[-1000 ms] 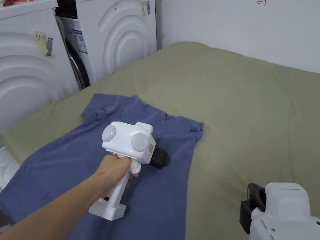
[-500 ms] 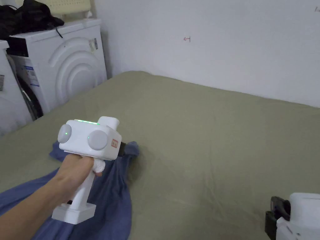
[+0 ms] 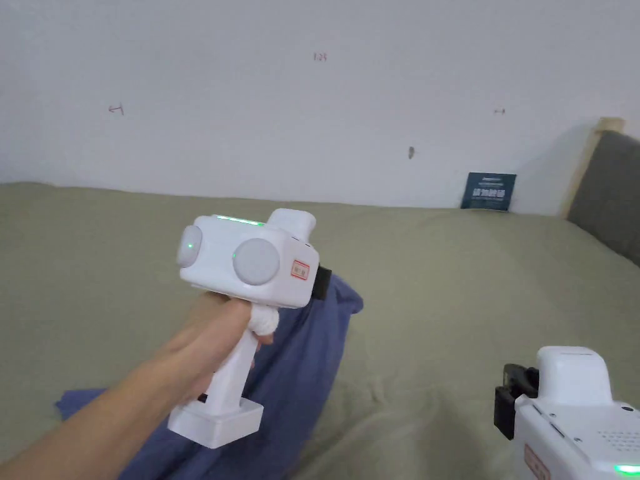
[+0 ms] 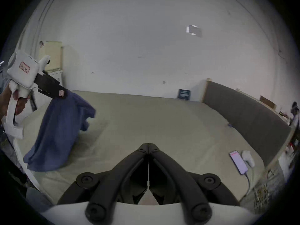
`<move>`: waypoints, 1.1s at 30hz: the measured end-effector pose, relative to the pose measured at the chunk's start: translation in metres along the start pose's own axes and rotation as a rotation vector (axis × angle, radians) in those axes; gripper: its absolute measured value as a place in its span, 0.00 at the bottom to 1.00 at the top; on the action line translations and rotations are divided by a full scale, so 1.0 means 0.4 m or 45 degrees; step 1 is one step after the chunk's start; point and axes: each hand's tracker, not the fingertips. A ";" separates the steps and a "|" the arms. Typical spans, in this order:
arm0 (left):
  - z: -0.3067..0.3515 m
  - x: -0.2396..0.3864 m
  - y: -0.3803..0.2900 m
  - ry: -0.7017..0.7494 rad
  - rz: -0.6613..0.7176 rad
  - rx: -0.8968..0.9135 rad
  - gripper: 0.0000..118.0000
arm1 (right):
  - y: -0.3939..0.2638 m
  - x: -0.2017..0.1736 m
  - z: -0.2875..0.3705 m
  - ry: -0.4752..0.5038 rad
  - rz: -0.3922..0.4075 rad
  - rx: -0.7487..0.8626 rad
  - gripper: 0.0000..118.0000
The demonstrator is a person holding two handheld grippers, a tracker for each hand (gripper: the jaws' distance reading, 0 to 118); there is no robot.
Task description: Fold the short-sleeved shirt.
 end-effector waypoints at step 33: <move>0.136 -0.100 -0.376 0.341 0.093 0.127 0.00 | -0.097 -0.021 -0.089 0.024 -0.075 -0.108 0.01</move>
